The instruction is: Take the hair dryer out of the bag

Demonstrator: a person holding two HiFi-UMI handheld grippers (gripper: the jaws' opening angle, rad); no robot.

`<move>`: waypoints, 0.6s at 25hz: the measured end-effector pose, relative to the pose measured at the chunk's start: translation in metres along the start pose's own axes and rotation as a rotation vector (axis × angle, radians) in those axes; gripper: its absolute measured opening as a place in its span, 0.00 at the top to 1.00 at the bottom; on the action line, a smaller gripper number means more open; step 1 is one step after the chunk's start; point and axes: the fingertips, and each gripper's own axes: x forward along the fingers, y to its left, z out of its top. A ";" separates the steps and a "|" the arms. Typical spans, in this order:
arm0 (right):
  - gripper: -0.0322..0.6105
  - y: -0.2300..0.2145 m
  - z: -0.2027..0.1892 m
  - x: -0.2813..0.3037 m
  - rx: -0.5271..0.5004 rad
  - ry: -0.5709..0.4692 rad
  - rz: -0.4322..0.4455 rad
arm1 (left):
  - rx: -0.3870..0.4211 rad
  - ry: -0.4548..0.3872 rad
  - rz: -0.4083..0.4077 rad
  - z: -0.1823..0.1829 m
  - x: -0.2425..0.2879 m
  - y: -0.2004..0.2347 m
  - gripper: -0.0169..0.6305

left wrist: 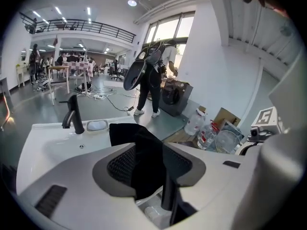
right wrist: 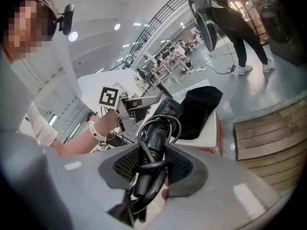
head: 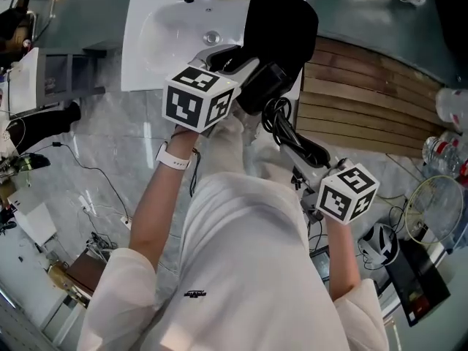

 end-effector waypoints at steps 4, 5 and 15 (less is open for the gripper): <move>0.71 0.012 0.011 -0.006 0.016 -0.057 -0.004 | -0.056 -0.065 0.009 0.006 -0.031 0.003 0.73; 0.71 0.014 0.013 -0.011 0.018 -0.077 -0.009 | -0.068 -0.078 0.009 0.006 -0.038 0.000 0.73; 0.71 0.018 0.057 -0.065 0.034 -0.275 -0.024 | -0.147 -0.199 0.076 0.004 -0.096 -0.033 0.92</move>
